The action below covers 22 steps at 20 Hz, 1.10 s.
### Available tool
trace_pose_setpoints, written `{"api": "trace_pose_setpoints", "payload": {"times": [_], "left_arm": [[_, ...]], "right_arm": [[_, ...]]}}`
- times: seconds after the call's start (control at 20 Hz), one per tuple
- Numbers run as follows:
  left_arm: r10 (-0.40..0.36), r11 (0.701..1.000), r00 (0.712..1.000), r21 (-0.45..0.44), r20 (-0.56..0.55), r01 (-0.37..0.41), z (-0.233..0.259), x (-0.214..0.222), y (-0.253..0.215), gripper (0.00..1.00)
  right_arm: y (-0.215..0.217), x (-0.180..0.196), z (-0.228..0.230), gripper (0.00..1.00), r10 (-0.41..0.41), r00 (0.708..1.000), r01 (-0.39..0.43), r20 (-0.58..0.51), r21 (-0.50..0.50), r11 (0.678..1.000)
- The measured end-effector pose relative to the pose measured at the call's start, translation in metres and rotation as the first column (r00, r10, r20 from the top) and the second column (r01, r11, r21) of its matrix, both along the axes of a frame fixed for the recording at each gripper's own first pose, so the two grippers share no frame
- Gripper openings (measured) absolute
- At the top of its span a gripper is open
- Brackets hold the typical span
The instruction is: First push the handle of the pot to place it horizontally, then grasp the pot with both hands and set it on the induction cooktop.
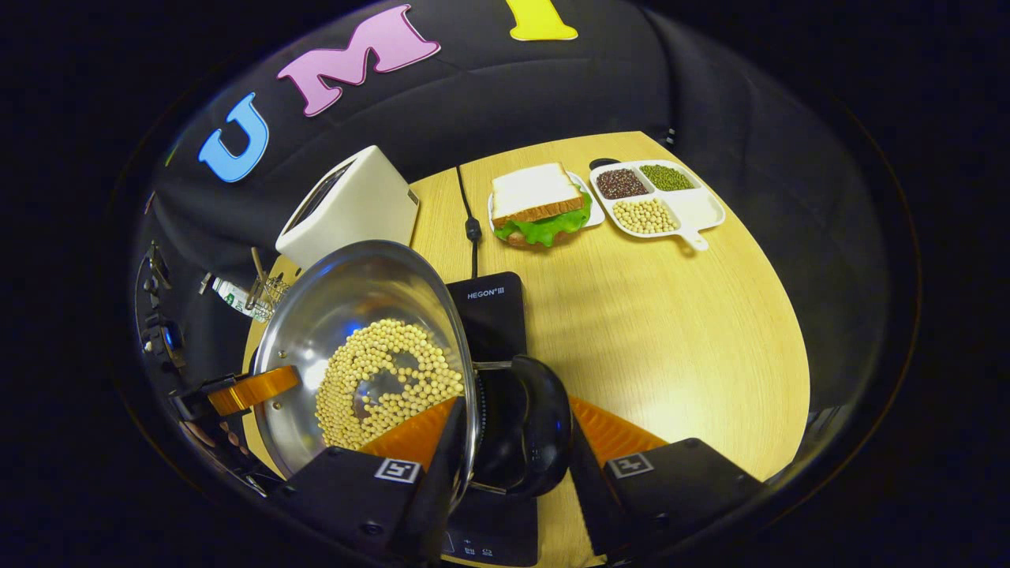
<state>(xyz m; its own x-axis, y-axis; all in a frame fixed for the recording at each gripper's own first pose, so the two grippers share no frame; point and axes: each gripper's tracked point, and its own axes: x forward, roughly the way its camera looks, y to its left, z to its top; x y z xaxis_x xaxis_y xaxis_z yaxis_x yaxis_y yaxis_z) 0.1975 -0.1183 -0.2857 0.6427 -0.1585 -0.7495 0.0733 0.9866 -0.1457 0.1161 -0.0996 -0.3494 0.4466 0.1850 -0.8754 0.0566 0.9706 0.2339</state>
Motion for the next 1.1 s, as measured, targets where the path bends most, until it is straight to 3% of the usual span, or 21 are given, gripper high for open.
{"api": "trace_pose_setpoints", "payload": {"times": [0.05, 0.1, 0.15, 0.2, 0.4, 0.6, 0.8, 0.95, 1.1], "left_arm": [[0.003, 1.0, 1.0, 0.012, 0.016, -0.003, 0.005, 0.0, 0.002, 0.69], [0.011, 1.0, 0.999, 0.019, 0.03, -0.012, 0.011, -0.001, 0.004, 0.74], [0.019, 1.0, 0.999, 0.015, 0.041, -0.019, 0.02, -0.005, 0.004, 0.9], [0.025, 1.0, 0.998, 0.009, 0.053, -0.026, 0.029, -0.007, 0.005, 0.99], [0.074, 0.996, 0.987, -0.059, 0.139, -0.066, 0.079, -0.027, 0.006, 0.96], [0.109, 0.993, 0.951, -0.063, 0.29, -0.095, 0.155, -0.049, 0.025, 0.96], [0.143, 0.989, 0.876, -0.048, 0.46, -0.136, 0.236, -0.07, 0.046, 0.95], [0.152, 0.986, 0.815, -0.024, 0.559, -0.167, 0.282, -0.093, 0.06, 0.95], [0.14, 0.978, 0.74, 0.026, 0.658, -0.209, 0.318, -0.123, 0.081, 0.95]], "right_arm": [[-0.001, 0.001, 0.007, 0.77, -0.004, 1.0, 0.004, 0.014, 0.008, 1.0], [-0.001, 0.001, 0.008, 1.0, -0.008, 1.0, 0.008, 0.028, 0.005, 1.0], [-0.003, 0.003, 0.016, 0.99, -0.012, 0.999, 0.013, 0.05, -0.002, 1.0], [-0.004, 0.004, 0.025, 0.99, -0.012, 0.997, 0.012, 0.078, -0.006, 1.0], [-0.008, 0.01, 0.072, 0.99, 0.022, 0.975, -0.006, 0.219, -0.073, 0.997], [-0.005, 0.014, 0.143, 0.99, 0.055, 0.926, -0.005, 0.373, -0.134, 0.991], [0.005, 0.014, 0.219, 0.99, 0.109, 0.836, -0.002, 0.537, -0.197, 0.98], [0.023, 0.002, 0.274, 0.98, 0.109, 0.766, 0.016, 0.633, -0.188, 0.982], [0.036, -0.01, 0.323, 0.98, 0.09, 0.673, 0.055, 0.734, -0.171, 0.984]]}}
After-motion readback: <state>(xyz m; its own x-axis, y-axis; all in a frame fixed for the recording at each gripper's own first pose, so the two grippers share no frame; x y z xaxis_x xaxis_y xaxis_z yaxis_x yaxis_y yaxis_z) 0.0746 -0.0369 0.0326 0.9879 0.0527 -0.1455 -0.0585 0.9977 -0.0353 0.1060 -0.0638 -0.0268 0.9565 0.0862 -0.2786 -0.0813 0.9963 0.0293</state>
